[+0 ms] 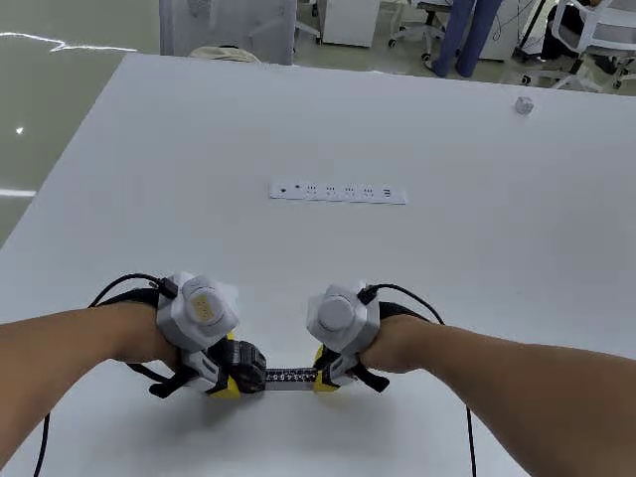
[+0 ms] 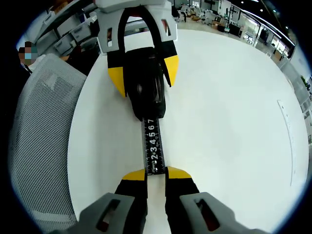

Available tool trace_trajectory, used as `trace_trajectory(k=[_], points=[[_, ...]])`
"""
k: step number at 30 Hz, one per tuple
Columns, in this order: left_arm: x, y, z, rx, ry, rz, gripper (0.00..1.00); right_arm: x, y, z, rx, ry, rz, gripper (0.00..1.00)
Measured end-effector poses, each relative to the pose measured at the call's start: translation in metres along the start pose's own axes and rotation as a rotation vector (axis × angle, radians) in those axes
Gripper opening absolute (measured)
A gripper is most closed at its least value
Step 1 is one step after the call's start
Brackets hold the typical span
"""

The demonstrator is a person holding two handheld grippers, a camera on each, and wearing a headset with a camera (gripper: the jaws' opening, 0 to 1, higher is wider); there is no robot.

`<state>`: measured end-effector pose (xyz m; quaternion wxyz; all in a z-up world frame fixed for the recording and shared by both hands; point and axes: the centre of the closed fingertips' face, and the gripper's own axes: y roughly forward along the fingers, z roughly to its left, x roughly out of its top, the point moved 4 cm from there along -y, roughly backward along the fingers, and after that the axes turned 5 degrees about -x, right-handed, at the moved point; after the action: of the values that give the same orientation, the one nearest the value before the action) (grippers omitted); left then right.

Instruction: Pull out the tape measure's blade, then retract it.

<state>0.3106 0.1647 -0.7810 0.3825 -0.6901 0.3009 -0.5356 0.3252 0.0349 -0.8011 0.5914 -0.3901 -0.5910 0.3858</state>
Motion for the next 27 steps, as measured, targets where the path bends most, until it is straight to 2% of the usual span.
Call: trace_trajectory(k=[27], points=[[0.000,0.000,0.001,0.003,-0.003,-0.006,0.38,-0.012,-0.004,-0.001,-0.009,0.017,0.000,0.11]])
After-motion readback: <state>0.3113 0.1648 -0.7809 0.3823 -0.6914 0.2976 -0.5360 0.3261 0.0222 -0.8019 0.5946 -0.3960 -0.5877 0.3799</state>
